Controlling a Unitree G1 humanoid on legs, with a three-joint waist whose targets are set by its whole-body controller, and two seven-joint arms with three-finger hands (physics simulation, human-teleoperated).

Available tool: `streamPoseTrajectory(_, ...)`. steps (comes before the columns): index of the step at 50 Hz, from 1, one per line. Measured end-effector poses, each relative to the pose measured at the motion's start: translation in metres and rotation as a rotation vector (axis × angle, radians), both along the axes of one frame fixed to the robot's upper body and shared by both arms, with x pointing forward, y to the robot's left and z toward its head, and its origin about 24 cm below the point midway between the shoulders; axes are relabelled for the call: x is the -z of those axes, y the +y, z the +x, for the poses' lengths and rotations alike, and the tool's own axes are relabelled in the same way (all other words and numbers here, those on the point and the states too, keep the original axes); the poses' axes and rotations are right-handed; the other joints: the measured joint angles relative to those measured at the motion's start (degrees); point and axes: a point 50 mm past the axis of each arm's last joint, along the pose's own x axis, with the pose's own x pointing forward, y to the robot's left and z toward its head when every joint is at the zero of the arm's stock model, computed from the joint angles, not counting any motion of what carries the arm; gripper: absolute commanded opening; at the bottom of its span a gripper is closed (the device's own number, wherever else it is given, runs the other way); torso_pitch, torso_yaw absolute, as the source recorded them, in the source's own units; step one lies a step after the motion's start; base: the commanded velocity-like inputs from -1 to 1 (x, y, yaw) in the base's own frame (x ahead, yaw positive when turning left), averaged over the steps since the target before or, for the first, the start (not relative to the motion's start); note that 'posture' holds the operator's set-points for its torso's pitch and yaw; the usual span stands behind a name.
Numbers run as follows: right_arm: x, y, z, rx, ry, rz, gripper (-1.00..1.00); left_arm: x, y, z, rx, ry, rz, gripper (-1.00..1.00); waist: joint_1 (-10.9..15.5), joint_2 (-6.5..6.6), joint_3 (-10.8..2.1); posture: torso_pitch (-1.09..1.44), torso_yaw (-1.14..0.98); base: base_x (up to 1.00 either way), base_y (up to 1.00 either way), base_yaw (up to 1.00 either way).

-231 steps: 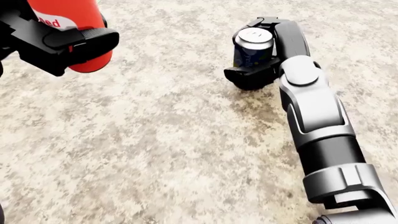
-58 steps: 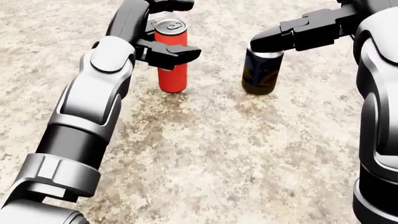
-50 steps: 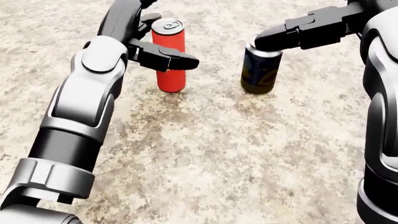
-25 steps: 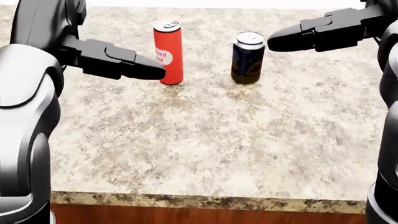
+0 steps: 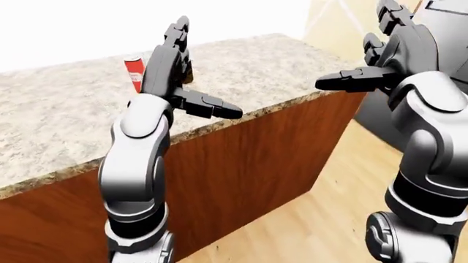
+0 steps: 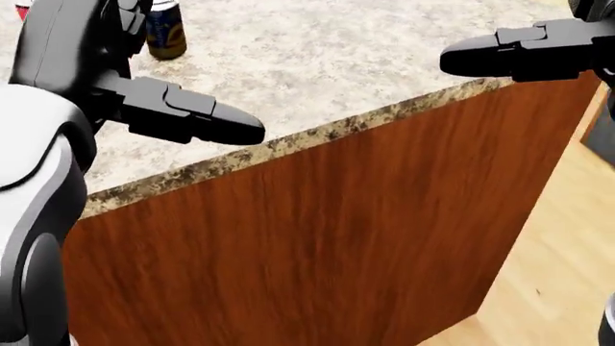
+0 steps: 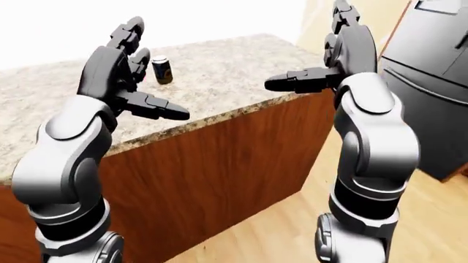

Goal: Move the drinks to the dining counter.

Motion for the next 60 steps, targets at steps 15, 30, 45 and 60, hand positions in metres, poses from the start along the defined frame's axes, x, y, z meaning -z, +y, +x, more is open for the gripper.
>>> streamPoseTrajectory(15, 0.005, 0.010, 0.001, -0.044, 0.003, -0.012, 1.00, -0.003, 0.007, -0.001, -0.037, -0.009, -0.004, 1.00, 1.08, 0.94, 0.12, 0.00, 0.00, -0.14, 0.00, -1.00)
streamPoseTrajectory(30, 0.006, 0.003, -0.001, 0.004, -0.012, -0.030, 1.00, -0.001, -0.002, -0.003, 0.012, -0.016, -0.007, 1.00, 0.78, 1.45, 1.27, 0.00, 0.00, -0.12, -0.13, -0.87)
streamPoseTrajectory(45, 0.001, 0.015, -0.003, -0.043, -0.060, -0.073, 1.00, 0.000, 0.007, -0.004, -0.038, -0.029, -0.010, 1.00, 5.42, -2.17, 0.30, 0.00, 0.00, -0.01, -1.00, 0.00)
streamPoseTrajectory(60, 0.009, 0.017, -0.002, -0.047, -0.035, -0.095, 1.00, 0.005, 0.010, -0.002, -0.040, -0.015, -0.012, 1.00, 4.08, 2.39, 0.77, 0.00, 0.00, 0.02, -1.00, 0.00)
